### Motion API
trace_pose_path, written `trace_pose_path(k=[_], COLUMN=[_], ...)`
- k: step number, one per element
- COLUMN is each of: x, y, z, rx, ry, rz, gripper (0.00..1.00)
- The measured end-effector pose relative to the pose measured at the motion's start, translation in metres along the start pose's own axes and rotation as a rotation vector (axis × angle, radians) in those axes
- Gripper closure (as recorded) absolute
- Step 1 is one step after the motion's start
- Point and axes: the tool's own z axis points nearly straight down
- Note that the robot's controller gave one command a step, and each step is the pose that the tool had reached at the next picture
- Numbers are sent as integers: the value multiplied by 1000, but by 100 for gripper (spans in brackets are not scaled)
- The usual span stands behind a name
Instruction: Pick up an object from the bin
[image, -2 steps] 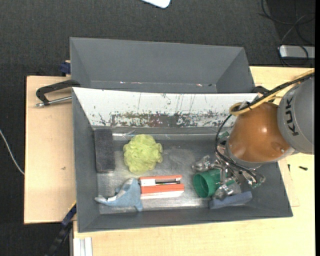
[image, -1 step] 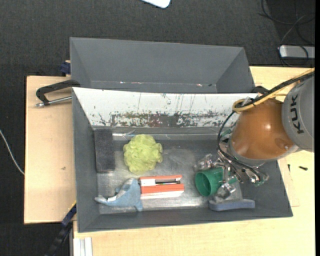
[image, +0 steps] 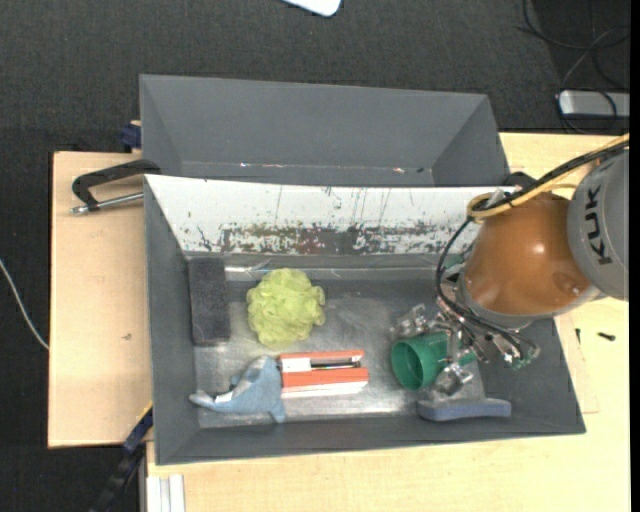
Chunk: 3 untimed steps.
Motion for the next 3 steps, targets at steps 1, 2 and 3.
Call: trace_pose_path(k=[1, 2, 3], x=[0, 1, 2], y=[1, 2, 3], z=[-5, -12, -33], rx=[-2, -7, -10], ry=[2, 9, 14], rz=[0, 0, 0], gripper=[100, 100, 100])
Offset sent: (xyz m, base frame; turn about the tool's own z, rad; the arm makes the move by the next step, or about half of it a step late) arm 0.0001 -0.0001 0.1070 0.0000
